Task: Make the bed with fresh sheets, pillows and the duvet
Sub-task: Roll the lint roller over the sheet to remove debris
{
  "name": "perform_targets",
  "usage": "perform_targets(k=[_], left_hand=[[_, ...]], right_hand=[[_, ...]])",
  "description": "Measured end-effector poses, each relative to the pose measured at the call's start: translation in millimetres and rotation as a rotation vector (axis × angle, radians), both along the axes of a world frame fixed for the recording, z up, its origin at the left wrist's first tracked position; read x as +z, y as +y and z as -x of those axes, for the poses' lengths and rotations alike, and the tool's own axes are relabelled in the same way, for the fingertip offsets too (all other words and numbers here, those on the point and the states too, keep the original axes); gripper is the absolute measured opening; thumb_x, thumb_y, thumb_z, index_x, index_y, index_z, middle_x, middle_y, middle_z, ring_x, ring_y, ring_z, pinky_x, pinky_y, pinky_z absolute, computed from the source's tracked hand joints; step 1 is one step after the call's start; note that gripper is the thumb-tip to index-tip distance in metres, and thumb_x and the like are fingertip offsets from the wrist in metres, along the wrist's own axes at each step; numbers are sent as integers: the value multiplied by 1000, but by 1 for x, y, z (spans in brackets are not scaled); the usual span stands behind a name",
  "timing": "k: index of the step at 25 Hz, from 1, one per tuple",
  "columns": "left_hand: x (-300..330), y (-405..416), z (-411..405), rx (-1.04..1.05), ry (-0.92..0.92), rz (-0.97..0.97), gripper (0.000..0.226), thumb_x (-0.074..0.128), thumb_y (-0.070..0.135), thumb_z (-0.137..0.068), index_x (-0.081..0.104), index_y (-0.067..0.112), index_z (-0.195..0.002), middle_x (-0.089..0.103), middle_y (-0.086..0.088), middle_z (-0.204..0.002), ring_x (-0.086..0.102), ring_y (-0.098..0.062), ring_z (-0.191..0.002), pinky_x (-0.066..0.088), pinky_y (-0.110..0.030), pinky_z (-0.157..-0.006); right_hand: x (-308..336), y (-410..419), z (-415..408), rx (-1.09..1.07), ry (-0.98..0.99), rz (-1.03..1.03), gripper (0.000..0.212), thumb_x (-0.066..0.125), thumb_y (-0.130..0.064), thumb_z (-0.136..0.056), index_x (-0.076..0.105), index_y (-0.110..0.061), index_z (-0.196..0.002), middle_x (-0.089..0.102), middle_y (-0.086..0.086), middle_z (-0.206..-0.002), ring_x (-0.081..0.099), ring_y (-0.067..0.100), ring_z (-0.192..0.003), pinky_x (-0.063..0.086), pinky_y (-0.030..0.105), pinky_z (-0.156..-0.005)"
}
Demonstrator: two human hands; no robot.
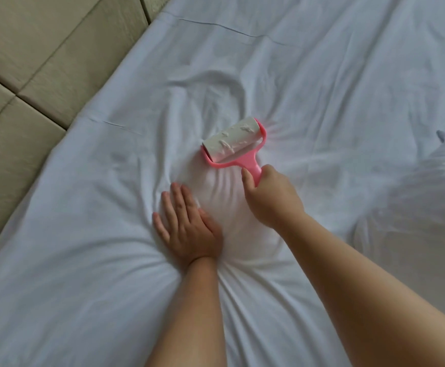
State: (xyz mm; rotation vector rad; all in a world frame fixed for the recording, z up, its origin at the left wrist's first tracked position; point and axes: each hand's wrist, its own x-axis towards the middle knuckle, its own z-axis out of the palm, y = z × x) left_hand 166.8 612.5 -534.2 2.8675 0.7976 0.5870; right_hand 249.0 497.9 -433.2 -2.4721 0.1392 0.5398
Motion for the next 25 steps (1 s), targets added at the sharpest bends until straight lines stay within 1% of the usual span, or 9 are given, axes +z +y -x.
perform_targets(k=[6,10,12,14,15,17,20,23,25], left_hand=[[3,3,-2,-24,-11,11,52,38,24,-86,55,9,-133,50,-6,-142,44,-26,-133,24,-45,-110],[18,9,-1,-68,46,47,53,40,27,-82,58,9,-129,52,-8,-140,46,-28,-131,21,-44,-109],[31,12,8,-101,116,80,56,32,33,-86,57,11,-131,49,-8,-143,42,-27,-134,21,-45,-110],[42,10,29,-145,236,135,65,19,41,-87,46,15,-140,36,-6,-152,29,-23,-142,13,-43,-114],[47,6,43,-149,296,148,64,18,42,-90,39,17,-145,28,-4,-156,21,-20,-145,8,-41,-115],[52,0,75,-133,405,144,55,23,38,-99,23,22,-151,12,1,-160,7,-16,-147,0,-38,-116],[55,-4,100,-123,541,185,55,21,37,-102,6,26,-153,-5,6,-161,-6,-12,-147,-4,-41,-117],[62,0,102,-134,604,231,54,17,37,-102,-1,27,-153,-12,8,-159,-11,-10,-146,-6,-43,-117],[60,5,105,-118,574,197,54,16,36,-103,-1,25,-153,-11,7,-160,-11,-11,-146,-8,-44,-117]], right_hand=[[3,-18,29,-9,-14,38,35,37,-47,-97,45,-13,-91,44,-2,-73,47,25,-73,31,32,-60],[10,-50,76,-30,4,70,34,38,-48,-96,45,-14,-92,46,2,-82,45,26,-77,32,31,-65],[14,-71,104,-30,21,55,33,38,-47,-96,46,-15,-93,48,4,-85,45,27,-78,33,31,-65],[17,-90,131,-42,29,39,34,39,-46,-96,48,-13,-94,53,7,-89,49,29,-79,34,31,-64],[18,-98,143,-46,26,45,36,40,-46,-96,51,-13,-95,57,10,-92,53,31,-82,35,31,-65],[25,-111,166,-56,13,53,39,40,-47,-95,56,-11,-97,63,14,-99,59,33,-89,38,32,-66],[43,-119,187,-108,-12,28,40,40,-46,-95,59,-11,-94,64,16,-101,59,34,-92,39,32,-68],[49,-114,208,-46,11,43,41,40,-47,-95,60,-11,-97,65,18,-104,60,35,-96,38,33,-68],[43,-107,219,-5,45,67,39,39,-47,-95,57,-13,-98,64,15,-103,59,35,-96,38,32,-66]])
